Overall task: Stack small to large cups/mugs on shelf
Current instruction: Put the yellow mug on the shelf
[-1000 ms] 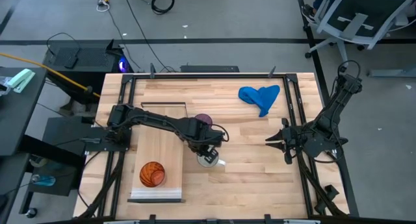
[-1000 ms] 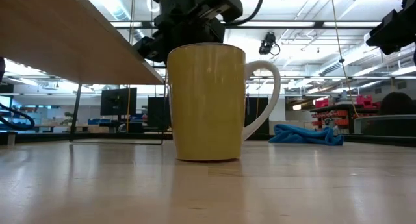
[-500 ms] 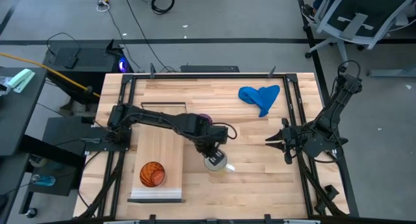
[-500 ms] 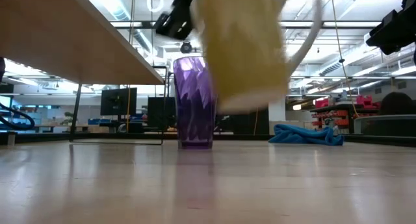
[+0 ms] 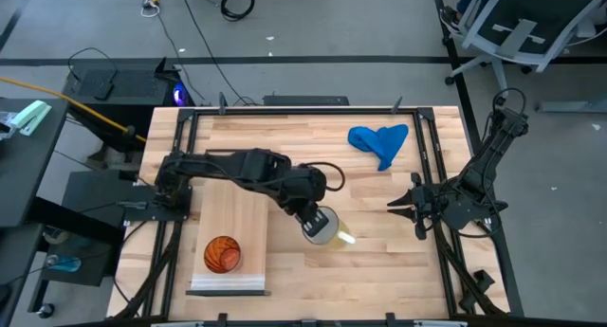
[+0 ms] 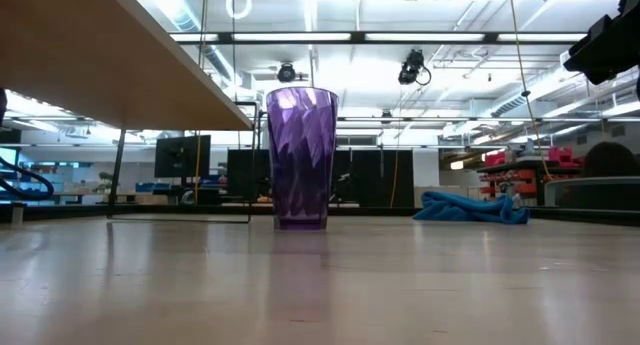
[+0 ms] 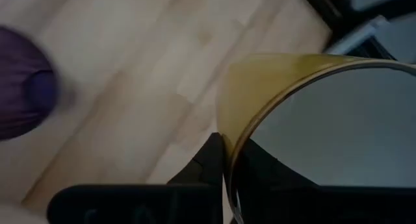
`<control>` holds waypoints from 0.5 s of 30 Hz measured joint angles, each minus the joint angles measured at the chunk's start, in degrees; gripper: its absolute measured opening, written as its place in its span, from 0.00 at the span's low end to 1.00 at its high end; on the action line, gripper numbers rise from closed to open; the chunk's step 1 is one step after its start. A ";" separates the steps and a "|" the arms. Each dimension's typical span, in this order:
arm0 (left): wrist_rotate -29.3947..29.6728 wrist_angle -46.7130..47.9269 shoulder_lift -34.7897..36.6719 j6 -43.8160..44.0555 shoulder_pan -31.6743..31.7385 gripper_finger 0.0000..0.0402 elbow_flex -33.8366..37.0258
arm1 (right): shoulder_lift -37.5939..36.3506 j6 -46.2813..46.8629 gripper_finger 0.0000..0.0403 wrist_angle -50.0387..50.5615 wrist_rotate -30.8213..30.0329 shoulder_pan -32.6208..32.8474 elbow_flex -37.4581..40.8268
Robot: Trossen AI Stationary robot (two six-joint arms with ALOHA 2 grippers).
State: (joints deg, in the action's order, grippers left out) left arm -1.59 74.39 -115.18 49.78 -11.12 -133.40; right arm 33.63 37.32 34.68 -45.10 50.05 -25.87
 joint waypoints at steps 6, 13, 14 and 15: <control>2.45 10.43 0.00 4.79 0.44 0.06 -1.53 | -0.01 0.00 0.21 0.00 0.00 0.00 0.00; 2.39 14.55 0.27 7.06 1.02 0.06 -1.55 | 0.19 0.01 0.21 0.00 0.00 0.01 0.00; 2.41 14.65 0.64 7.21 1.13 0.06 -1.61 | 0.17 0.00 0.21 0.00 0.00 0.01 0.00; 2.42 15.42 1.21 7.80 1.24 0.06 -1.57 | 0.23 0.00 0.21 0.00 0.10 -0.01 0.00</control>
State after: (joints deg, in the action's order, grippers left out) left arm 0.83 89.81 -113.97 57.58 -9.88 -134.97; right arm 33.86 37.32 34.68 -45.01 50.04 -25.87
